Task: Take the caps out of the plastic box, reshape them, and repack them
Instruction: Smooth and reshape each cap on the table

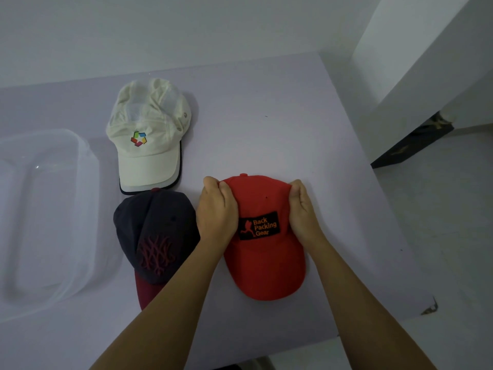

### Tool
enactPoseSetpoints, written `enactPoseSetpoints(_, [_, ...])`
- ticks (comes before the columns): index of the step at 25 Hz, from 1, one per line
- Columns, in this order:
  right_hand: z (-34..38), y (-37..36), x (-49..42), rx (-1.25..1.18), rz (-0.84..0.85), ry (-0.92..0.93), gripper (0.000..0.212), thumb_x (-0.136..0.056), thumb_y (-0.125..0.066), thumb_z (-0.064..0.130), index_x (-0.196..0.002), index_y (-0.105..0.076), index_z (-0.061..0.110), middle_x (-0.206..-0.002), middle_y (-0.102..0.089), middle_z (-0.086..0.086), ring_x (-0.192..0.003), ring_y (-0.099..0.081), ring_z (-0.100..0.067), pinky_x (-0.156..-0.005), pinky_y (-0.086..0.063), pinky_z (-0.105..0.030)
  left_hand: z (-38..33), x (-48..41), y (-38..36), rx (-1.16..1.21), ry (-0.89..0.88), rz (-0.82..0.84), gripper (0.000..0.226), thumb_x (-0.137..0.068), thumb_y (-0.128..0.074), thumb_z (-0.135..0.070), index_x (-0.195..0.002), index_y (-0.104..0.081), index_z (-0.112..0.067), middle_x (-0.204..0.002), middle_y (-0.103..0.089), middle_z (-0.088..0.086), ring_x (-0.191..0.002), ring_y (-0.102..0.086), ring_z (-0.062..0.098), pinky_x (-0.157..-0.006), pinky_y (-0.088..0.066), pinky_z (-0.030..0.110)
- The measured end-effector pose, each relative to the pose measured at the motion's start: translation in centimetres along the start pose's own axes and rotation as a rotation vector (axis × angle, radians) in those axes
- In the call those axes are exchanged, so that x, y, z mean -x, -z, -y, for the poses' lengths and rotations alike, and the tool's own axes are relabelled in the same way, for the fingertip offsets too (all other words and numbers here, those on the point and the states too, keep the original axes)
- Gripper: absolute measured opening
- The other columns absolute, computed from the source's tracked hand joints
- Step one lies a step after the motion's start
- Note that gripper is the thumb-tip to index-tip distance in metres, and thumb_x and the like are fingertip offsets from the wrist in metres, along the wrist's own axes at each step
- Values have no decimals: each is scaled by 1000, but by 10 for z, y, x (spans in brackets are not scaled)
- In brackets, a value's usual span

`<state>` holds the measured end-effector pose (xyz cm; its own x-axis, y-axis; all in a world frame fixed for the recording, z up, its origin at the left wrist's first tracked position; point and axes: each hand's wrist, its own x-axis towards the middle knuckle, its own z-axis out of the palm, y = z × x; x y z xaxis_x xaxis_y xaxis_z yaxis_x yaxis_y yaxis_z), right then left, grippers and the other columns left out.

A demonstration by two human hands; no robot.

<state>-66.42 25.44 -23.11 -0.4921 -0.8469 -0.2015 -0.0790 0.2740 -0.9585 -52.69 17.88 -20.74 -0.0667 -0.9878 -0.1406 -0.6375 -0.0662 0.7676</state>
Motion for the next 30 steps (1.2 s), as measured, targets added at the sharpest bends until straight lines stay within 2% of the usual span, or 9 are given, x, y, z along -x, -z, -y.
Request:
enactPoseSetpoints(4, [0,6,2,-34,85,-103,30,-102,-20,32,-84,-43,27,-83,-45,15,-70,-46,15,-78,-38,-13,2,-1,-3,13,-10,5,21,-97,-29,-20,-80,-36,-10,-65,-43,1,-58,-40,17,-51,-33,33])
enactPoseSetpoints(7, [5,10,2,-82,144,-210,37,-101,-20,41,-117,-51,28,-107,-52,17,-96,-49,12,-90,-37,-11,2,1,-6,0,-35,-6,21,-97,-29,-19,-80,-37,-9,-66,-43,1,-59,-41,18,-54,-36,35])
enactPoseSetpoints(9, [6,10,1,-80,174,-210,45,-96,-17,51,-115,-54,33,-113,-57,16,-102,-52,10,-90,-39,-8,1,2,-7,-17,-55,-15,21,-97,-30,-19,-81,-38,-9,-67,-44,1,-60,-41,18,-55,-36,35])
enactPoseSetpoints(13, [-2,12,-4,65,127,-109,85,-85,-27,72,-96,-59,-5,-93,-66,-17,-86,-64,-24,-82,-50,-33,2,4,-6,-77,-82,-51,20,-97,-31,-19,-80,-38,-10,-68,-46,4,-60,-43,19,-55,-37,36])
enactPoseSetpoints(16, [-7,15,-6,21,118,-129,61,-94,-40,52,-97,-57,-7,-90,-62,-11,-84,-53,-13,-82,-44,-32,4,1,-4,-119,-113,-72,20,-96,-32,-17,-78,-36,-10,-68,-46,5,-60,-43,21,-54,-34,35])
enactPoseSetpoints(20, [-1,8,-5,-230,18,-347,36,-99,-40,37,-98,-66,13,-105,-69,-11,-96,-65,-17,-92,-50,-33,1,2,-8,-117,-113,-62,19,-96,-33,-17,-78,-35,-10,-67,-44,4,-59,-42,19,-54,-32,33])
enactPoseSetpoints(22, [3,0,-3,-135,-108,-305,40,-98,-38,37,-81,-59,7,-81,-63,-16,-75,-61,-26,-78,-51,-38,-2,4,-9,-112,-114,-55,20,-95,-34,-17,-78,-38,-8,-67,-45,4,-58,-41,18,-52,-32,32])
enactPoseSetpoints(24, [2,-4,0,33,-175,-188,38,-99,-36,33,-67,-41,14,-63,-42,-4,-60,-41,-15,-63,-39,-34,-3,2,-7,-74,-37,-1,22,-95,-34,-19,-79,-44,-6,-69,-48,4,-60,-43,18,-53,-34,32])
enactPoseSetpoints(30, [15,4,-8,168,-59,-45,36,-99,-36,25,-82,-59,4,-75,-56,-2,-67,-49,-10,-63,-40,-19,-6,-22,4,0,154,288,34,-94,-31,-16,-60,-32,-14,-64,-40,-1,-57,-34,12,-54,-29,27])
